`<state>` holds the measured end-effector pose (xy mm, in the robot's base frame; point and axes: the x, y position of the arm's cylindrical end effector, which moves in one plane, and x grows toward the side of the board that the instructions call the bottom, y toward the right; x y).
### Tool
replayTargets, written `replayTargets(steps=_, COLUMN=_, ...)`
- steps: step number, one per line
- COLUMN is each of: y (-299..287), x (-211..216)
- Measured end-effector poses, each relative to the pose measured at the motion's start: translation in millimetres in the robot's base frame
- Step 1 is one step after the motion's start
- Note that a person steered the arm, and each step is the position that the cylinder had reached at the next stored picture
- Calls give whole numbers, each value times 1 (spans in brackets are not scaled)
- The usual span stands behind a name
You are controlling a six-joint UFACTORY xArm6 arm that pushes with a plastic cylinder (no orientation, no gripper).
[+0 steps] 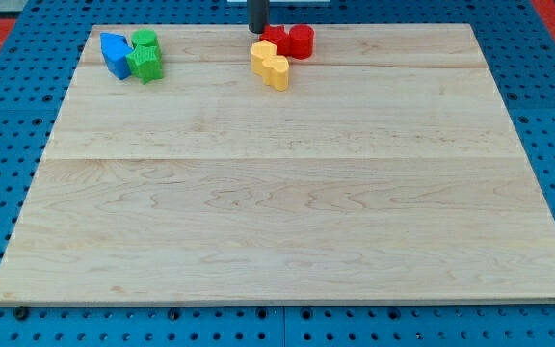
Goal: Move the green star to the bottom right
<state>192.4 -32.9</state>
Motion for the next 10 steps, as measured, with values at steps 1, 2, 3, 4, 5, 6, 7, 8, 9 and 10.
replayTargets(steps=1, y=-13, x=2)
replayTargets(steps=2, y=-28, x=0)
replayTargets(steps=3, y=-33, x=0)
replayTargets(steps=4, y=-33, x=0)
replayTargets(steps=5, y=-33, x=0)
replayTargets(steps=6, y=-32, x=0)
replayTargets(steps=7, y=-31, x=0)
replayTargets(steps=8, y=-30, x=0)
replayTargets(steps=9, y=-23, x=0)
replayTargets(steps=10, y=-17, x=0)
